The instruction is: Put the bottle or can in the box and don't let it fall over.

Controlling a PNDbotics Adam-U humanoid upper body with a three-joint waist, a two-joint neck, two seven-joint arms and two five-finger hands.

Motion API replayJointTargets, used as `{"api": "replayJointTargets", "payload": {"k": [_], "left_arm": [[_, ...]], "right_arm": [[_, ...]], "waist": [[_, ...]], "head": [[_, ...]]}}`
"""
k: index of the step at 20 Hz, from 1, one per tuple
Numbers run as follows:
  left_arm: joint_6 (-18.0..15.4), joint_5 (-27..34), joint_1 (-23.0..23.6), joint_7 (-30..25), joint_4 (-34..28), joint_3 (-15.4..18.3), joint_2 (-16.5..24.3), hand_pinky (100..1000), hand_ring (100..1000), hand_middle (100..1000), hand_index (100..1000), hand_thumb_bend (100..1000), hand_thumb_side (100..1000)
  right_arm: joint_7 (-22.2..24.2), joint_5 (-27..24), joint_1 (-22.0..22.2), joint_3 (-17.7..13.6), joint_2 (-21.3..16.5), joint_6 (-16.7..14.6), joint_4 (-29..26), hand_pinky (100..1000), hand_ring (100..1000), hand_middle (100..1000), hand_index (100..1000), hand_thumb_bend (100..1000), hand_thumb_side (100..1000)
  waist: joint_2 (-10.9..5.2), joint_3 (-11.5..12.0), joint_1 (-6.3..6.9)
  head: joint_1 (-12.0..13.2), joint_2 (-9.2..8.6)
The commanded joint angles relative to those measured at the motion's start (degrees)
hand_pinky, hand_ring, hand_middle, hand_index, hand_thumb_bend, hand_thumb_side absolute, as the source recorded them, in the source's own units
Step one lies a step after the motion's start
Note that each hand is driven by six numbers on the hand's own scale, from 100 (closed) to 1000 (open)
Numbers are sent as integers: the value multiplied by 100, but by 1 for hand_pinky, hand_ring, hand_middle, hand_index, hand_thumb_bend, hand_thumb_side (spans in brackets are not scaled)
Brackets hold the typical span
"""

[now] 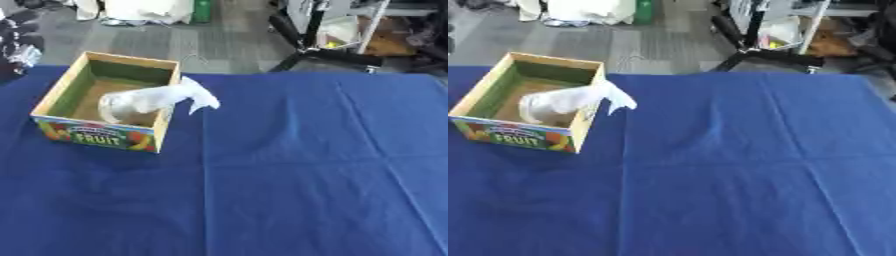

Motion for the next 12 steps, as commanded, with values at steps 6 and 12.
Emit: {"api": "replayJointTargets", "payload": {"k": [6,12], "left_arm": [[181,1799,1093,352,-1671,379,550,1000,978,930,947,100,565],[328,2099,1794,550,-2622,571,545,1000,960,903,913,100,604]], "right_arm": [[-29,-80,44,-124,-245,-103,-105,965,1000,1000,1000,100,530],[-55,-131,58,-152,-273,-121,-105,964,1000,1000,1000,100,529]], "waist": [[-149,54,-10],[-210,111,-28]], "head": [[-198,292],[-281,391]]}}
